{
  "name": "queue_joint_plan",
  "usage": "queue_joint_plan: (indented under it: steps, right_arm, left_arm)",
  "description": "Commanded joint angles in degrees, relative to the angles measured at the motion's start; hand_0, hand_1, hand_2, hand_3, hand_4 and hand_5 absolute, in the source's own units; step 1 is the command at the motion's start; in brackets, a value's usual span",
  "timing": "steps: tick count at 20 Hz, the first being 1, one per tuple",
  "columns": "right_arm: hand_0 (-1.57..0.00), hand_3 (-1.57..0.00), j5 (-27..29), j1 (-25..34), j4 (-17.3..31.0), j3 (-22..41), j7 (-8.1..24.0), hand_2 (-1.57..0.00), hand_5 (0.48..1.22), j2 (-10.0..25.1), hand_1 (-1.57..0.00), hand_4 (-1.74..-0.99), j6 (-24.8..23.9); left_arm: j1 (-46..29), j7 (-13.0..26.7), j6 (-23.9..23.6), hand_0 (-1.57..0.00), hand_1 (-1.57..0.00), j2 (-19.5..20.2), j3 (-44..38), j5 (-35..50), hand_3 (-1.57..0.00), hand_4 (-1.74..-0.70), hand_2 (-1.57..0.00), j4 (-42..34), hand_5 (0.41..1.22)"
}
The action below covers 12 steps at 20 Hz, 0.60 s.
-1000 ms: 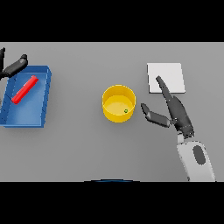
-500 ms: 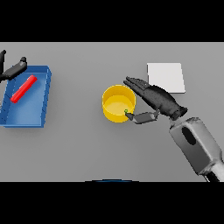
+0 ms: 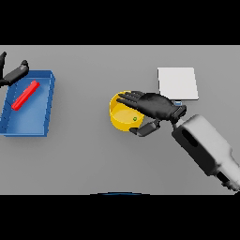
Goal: Pick up the red beaker and tilt it to pour out 1 green nut into yellow bowl. Pick up the yellow bowl and place it on the metallic measuring scale.
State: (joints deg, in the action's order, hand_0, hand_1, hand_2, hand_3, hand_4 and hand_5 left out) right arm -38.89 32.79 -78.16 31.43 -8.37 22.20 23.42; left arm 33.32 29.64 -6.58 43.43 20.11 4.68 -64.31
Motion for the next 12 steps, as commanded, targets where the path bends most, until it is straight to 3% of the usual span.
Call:
queue_joint_plan:
  steps: [1, 7, 12]
  right_arm:
    - [0.00, 0.00, -0.49, 0.74, 1.85, 0.61, -0.79, 0.00, 0.651, -0.21, 0.00, -1.217, 0.02]
    - [0.00, 0.00, -3.34, 2.88, 7.46, 3.93, -3.46, 0.00, 0.669, -0.93, 0.00, -1.249, -0.10]
    - [0.00, 0.00, -3.88, 3.83, 9.51, 5.42, -3.77, 0.00, 0.692, -1.57, 0.00, -1.277, 1.64]
  left_arm:
    - [0.32, -0.20, 0.08, 0.00, 0.00, 0.09, -0.27, 0.06, 0.00, -0.78, 0.00, 0.52, 0.722]
    - [0.34, -0.42, -0.02, 0.00, 0.00, -0.33, -0.25, 0.20, 0.00, -0.80, 0.00, 0.54, 0.725]
    - [0.08, -1.10, 0.07, 0.00, 0.00, -0.39, -0.44, 0.42, 0.00, -0.80, 0.00, 0.80, 0.723]
